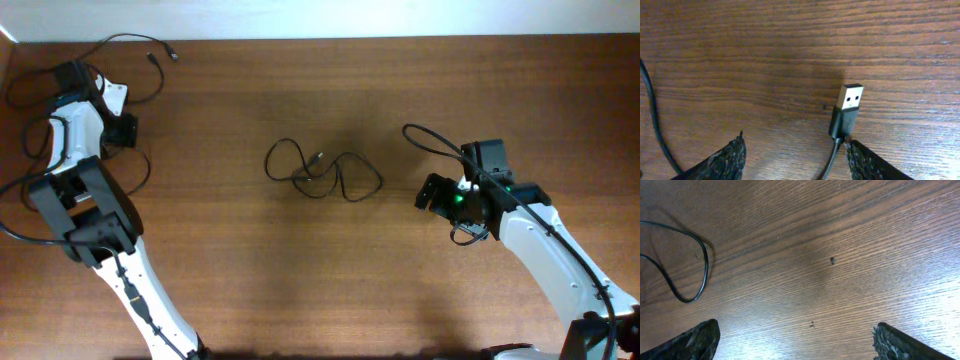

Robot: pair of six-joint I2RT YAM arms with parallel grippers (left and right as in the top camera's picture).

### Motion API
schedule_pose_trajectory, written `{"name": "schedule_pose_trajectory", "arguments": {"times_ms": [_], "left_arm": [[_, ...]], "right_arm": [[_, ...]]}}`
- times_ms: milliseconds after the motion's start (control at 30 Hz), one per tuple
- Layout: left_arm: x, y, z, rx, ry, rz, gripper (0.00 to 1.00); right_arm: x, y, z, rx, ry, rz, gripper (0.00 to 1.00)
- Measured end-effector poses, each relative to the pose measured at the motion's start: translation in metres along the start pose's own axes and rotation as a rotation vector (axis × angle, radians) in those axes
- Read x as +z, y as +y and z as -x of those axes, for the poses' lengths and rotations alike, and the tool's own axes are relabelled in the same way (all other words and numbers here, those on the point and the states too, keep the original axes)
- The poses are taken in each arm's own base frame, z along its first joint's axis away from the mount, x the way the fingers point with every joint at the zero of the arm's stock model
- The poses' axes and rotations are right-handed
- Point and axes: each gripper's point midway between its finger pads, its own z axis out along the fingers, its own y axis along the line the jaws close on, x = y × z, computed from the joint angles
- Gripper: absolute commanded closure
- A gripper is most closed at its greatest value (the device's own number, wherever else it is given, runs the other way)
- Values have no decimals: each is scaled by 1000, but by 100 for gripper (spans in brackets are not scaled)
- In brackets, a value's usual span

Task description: Untangle cables

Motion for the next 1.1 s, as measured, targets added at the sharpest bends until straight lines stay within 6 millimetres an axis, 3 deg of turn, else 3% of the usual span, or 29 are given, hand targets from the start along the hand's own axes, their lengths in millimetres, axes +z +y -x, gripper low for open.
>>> {"name": "schedule_pose_trajectory", "arguments": {"times_ms": [67, 167, 233, 300, 400, 733, 833, 933, 1033, 1100], "left_arm": [[0, -1, -2, 9, 9, -5, 49], [2, -4, -7, 20, 28, -16, 72], [3, -6, -9, 25, 37, -25, 79], [3, -7, -11, 24, 42, -28, 91], [4, -9, -13, 25, 47, -47, 100], [-1, -21, -14, -4, 31, -150, 100], [-9, -32, -7, -49, 2, -216, 100], [-44, -35, 20, -69, -108, -263, 100], [-87, -19, 54, -150, -245, -235, 100], [-104, -15, 63, -210, -280, -235, 100]], "right_arm": [[0, 0, 0, -1, -1, 1, 2], [0, 0, 0, -1, -2, 1, 2], [0, 0, 0, -1, -2, 1, 2], [0, 0, 0, -1, -1, 1, 2], [0, 0, 0, -1, -2, 1, 2], [0, 0, 0, -1, -1, 1, 2], [0, 0, 0, -1, -2, 1, 2], [0, -1, -1, 0, 4, -3, 2], [0, -1, -2, 0, 7, -5, 2], [0, -1, -2, 0, 8, -5, 2]]}}
